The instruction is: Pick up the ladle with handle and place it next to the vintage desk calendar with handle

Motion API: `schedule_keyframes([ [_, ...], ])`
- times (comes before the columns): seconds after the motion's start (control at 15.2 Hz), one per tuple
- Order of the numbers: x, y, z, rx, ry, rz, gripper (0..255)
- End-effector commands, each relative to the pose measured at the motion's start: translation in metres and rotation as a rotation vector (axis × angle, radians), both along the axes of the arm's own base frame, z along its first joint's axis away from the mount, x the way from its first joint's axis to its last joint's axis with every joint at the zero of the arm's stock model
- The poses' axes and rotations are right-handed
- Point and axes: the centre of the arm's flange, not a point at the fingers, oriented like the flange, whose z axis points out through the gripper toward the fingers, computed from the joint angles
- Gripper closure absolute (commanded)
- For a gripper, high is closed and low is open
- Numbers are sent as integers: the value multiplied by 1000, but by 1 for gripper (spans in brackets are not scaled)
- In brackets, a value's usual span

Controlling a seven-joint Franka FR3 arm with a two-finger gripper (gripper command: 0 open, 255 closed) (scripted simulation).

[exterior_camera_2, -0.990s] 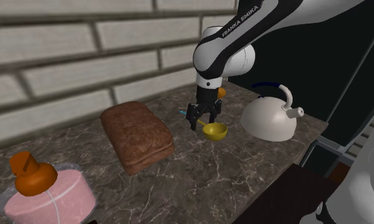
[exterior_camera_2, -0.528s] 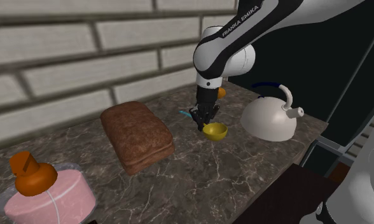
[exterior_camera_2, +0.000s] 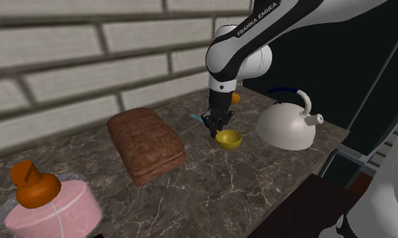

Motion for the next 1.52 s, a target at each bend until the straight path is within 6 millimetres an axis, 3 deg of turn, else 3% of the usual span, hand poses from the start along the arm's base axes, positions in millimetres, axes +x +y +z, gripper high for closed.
schedule_keyframes([
  [0.0,0,-1,9,0,1,0,255],
  [1.45,0,-1,125,0,1,0,255],
])
